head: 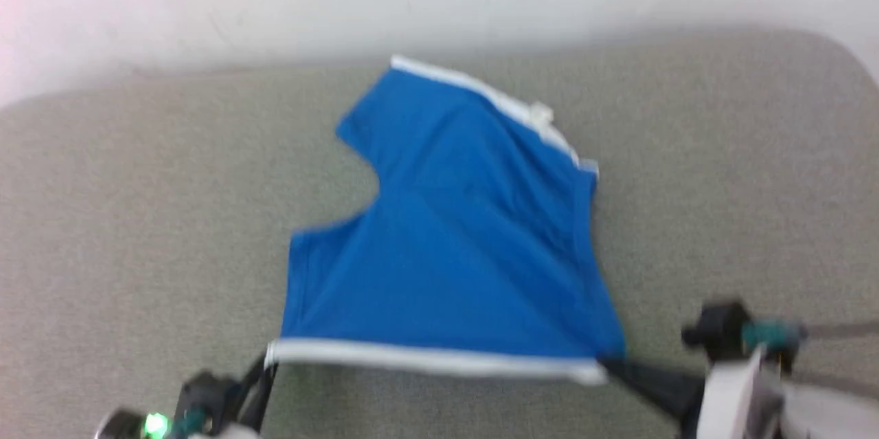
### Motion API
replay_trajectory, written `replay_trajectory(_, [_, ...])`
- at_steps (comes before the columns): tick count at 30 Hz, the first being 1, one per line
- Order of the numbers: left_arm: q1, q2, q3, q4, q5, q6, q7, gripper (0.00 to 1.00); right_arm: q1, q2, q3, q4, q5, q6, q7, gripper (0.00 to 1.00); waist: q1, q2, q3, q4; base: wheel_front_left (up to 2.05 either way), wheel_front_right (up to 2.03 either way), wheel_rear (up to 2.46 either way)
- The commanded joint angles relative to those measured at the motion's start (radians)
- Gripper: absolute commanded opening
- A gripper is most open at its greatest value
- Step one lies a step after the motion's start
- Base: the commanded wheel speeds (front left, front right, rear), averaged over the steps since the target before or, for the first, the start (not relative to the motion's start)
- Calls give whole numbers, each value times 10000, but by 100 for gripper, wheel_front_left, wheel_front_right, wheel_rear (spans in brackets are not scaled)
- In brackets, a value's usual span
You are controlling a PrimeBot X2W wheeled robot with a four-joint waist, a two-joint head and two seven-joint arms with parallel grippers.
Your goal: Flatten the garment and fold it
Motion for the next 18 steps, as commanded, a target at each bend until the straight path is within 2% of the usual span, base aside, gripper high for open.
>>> replay_trajectory(1, [453,193,-28,-250,-175,205,83,0,632,-82,0,-158,43,-19,-50,0,4,1,-840,197,0,0,0])
replay_trajectory(6, [1422,526,-176,-888,-459,538,318,0,1944,-251,-225,-441,183,-19,-492,0,4,1,-1107,339,0,0,0])
replay_trajectory(10, [1029,643,-32,-1137,-298,559,300,0,2256,-159,-1074,-549,88,-19,-717,0,4,1,-1044,382,0,0,0])
replay_trajectory(13, [37,635,12,-1124,115,342,470,0,2094,28,-1805,-515,-177,-19,-774,0,4,1,-894,317,0,0,0])
replay_trajectory(18, [-2276,296,-7,-450,754,-656,821,0,1581,282,-3015,-299,-706,-19,-754,0,4,1,-206,75,0,0,0])
